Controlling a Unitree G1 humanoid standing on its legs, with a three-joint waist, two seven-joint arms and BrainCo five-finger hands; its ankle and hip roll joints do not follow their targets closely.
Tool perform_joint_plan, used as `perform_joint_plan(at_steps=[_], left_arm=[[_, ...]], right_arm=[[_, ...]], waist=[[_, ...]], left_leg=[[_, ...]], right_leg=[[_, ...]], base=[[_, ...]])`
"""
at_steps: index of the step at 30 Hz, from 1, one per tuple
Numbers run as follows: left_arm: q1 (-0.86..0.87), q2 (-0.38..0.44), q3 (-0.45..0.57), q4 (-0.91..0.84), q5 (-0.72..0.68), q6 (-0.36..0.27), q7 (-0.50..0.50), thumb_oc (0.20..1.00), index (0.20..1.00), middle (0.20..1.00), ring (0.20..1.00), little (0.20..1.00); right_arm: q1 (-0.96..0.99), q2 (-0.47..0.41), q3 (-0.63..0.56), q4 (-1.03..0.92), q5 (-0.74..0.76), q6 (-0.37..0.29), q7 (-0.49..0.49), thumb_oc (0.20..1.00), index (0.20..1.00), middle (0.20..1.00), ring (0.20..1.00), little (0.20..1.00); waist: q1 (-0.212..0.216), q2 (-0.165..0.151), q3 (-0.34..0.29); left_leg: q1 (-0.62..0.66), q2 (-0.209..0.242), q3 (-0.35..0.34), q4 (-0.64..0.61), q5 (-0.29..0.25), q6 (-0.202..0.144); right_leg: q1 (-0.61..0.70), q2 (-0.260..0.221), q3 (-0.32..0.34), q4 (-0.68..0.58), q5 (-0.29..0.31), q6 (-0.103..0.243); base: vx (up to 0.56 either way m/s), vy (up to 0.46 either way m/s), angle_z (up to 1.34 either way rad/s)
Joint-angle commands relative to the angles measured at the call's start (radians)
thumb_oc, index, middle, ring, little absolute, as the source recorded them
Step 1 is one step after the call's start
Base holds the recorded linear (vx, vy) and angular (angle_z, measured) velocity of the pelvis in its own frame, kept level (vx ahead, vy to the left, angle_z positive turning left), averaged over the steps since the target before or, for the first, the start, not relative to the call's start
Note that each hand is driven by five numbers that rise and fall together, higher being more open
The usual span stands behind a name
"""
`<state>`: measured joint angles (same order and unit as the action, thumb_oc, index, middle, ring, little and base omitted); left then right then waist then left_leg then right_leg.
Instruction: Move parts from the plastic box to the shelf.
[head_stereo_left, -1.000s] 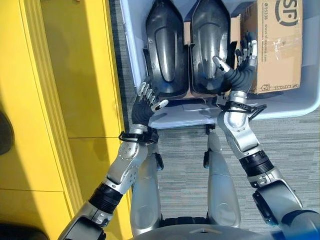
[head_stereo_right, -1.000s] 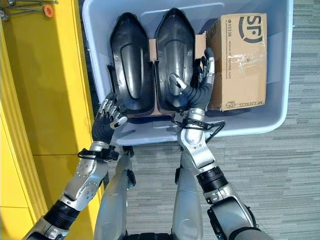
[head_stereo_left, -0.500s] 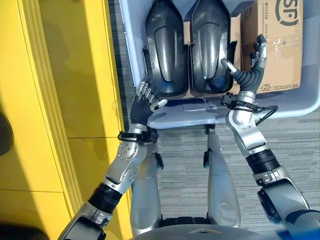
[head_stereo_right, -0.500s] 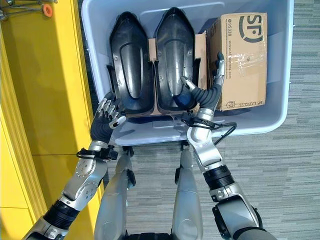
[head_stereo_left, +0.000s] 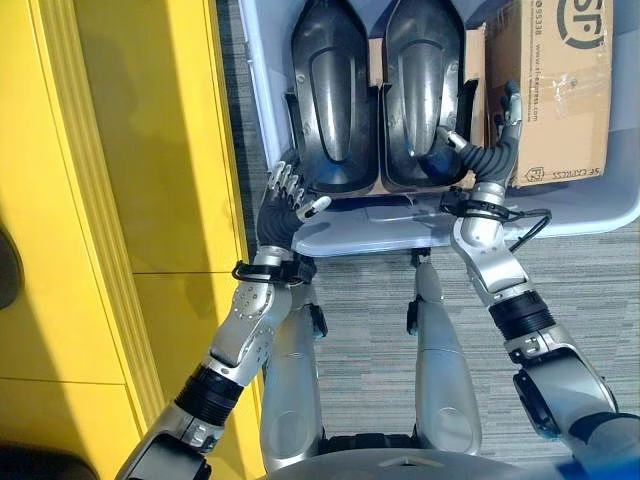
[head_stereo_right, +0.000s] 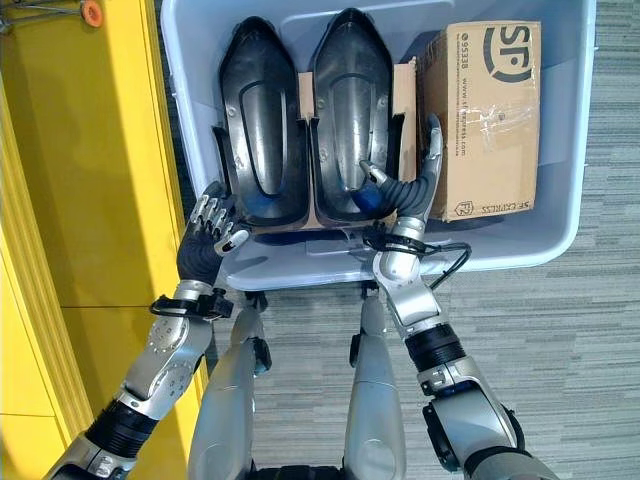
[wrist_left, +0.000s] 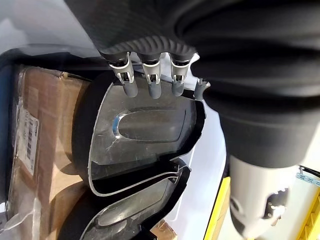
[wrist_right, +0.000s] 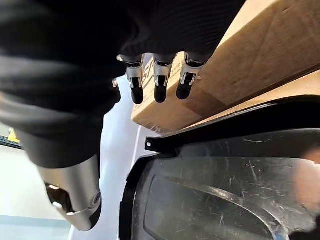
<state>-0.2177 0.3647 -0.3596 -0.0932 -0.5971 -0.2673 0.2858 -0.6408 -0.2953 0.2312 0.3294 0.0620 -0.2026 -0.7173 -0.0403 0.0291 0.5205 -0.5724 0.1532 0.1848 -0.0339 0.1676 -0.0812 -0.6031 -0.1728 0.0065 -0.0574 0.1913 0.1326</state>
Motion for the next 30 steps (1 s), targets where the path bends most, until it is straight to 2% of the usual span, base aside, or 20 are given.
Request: perform_joint_plan(at_steps=[1,13,18,22,30], left_arm=[[-0.007,0.046,0.025,-0.065,0.035,-0.052,-0.016,1.0,1.0,1.0,1.0,1.0],[-0.001,0.054,0.012,-0.07,0.018,-0.063,-0.028,1.0,1.0,1.0,1.0,1.0],[0.005,0.062,-0.009,-0.072,-0.007,-0.064,-0.041,1.0,1.0,1.0,1.0,1.0],[0.012,0.071,-0.03,-0.069,-0.031,-0.064,-0.058,1.0,1.0,1.0,1.0,1.0],[0.003,0.065,-0.027,-0.064,-0.028,-0.062,-0.057,1.0,1.0,1.0,1.0,1.0]], right_arm=[[-0.063,-0.023,-0.031,0.019,-0.024,-0.021,-0.005,1.0,1.0,1.0,1.0,1.0],[-0.143,-0.08,-0.052,0.182,0.005,0.001,-0.021,1.0,1.0,1.0,1.0,1.0],[-0.221,-0.12,-0.062,0.378,0.08,0.003,-0.018,1.0,1.0,1.0,1.0,1.0],[-0.312,-0.162,-0.013,0.565,0.138,0.013,0.031,1.0,1.0,1.0,1.0,1.0],[-0.354,-0.128,0.059,0.639,0.121,0.024,0.073,1.0,1.0,1.0,1.0,1.0]], waist=[[0.031,-0.019,0.0],[0.042,-0.003,0.0],[0.051,0.01,0.0],[0.062,0.02,0.0],[0.067,0.023,0.0]], left_leg=[[0.094,-0.005,-0.035,0.051,-0.13,-0.001],[0.072,-0.007,-0.033,0.066,-0.138,-0.001],[0.063,-0.008,-0.032,0.07,-0.141,-0.001],[0.049,-0.006,-0.027,0.077,-0.141,-0.004],[0.022,-0.004,-0.03,0.084,-0.142,-0.002]], right_leg=[[-0.013,0.032,0.025,0.146,-0.048,0.021],[-0.038,0.032,0.03,0.157,-0.051,0.022],[-0.054,0.035,0.031,0.166,-0.052,0.021],[-0.074,0.04,0.033,0.175,-0.052,0.022],[-0.102,0.048,0.028,0.185,-0.054,0.018]], base=[[0.0,0.0,0.0],[0.0,0.0,-0.01],[0.0,-0.003,-0.02],[0.0,0.0,0.0],[0.0,-0.003,-0.02]])
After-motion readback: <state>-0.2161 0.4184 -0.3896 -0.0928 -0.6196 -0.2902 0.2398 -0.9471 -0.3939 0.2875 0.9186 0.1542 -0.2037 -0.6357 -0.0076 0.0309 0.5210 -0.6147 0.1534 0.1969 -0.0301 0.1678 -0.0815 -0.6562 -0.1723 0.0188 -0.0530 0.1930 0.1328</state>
